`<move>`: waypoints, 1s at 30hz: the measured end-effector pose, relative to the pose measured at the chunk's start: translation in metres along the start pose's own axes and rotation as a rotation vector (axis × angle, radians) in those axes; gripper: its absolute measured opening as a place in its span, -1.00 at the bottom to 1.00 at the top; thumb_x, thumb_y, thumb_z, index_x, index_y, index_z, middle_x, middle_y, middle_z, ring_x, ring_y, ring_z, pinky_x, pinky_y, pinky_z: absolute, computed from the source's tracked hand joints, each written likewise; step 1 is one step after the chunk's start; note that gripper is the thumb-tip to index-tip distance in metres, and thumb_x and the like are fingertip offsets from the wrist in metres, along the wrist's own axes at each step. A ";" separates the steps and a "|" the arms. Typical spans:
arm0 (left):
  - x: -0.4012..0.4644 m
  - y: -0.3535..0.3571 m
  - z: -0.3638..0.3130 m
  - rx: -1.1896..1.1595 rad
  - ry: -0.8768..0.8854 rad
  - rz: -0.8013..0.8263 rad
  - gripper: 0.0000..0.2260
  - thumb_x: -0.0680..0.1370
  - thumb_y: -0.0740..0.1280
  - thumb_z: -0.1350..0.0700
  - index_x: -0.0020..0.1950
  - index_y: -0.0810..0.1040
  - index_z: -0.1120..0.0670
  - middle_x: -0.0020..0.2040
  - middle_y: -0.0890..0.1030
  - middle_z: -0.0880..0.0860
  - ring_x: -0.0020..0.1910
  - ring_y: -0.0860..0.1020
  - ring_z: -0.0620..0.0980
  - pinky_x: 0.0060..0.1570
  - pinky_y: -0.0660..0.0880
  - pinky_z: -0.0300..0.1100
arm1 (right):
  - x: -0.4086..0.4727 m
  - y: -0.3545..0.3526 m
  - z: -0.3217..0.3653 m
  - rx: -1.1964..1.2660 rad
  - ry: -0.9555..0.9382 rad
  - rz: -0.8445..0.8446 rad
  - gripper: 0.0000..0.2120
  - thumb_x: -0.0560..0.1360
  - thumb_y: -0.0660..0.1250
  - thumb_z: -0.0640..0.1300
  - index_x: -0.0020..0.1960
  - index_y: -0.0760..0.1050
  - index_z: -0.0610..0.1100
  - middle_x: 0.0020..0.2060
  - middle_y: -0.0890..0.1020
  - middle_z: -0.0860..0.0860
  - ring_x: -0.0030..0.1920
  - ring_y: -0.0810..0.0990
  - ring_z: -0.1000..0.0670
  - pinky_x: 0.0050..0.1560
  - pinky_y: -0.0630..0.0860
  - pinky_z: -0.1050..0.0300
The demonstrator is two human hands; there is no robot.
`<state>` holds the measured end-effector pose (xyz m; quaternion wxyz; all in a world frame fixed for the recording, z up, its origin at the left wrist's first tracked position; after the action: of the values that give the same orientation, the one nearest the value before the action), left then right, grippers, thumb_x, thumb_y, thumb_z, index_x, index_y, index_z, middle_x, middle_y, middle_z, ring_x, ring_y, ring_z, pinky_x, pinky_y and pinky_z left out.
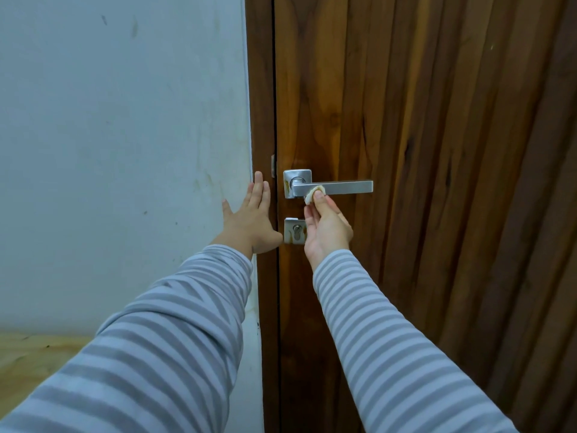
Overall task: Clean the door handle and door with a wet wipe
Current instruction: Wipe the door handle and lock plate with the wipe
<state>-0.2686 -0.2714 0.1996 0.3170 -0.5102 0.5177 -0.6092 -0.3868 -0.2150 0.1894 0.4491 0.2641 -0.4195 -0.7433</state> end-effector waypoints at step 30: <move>0.003 0.003 -0.002 0.014 -0.023 -0.007 0.00 0.49 0.26 -0.28 0.56 -0.39 0.10 0.50 -0.52 0.00 0.54 -0.36 -0.02 0.48 -0.12 0.29 | 0.047 -0.027 -0.001 -1.911 -1.182 0.256 -0.41 0.60 -0.02 -0.01 0.51 -0.25 -0.07 0.54 -0.19 0.00 0.51 -0.29 -0.05 0.42 -0.34 -0.28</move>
<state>-0.2716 -0.2740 0.1976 0.3242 -0.5168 0.5079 -0.6081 -0.4201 -0.2506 0.1650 0.2709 -0.6253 0.1503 -0.7163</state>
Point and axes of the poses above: each hand's wrist, its own x-axis towards the middle knuckle, its own y-axis out of the palm, z = x × y, the point moved 3 cm from there along x, towards the middle knuckle
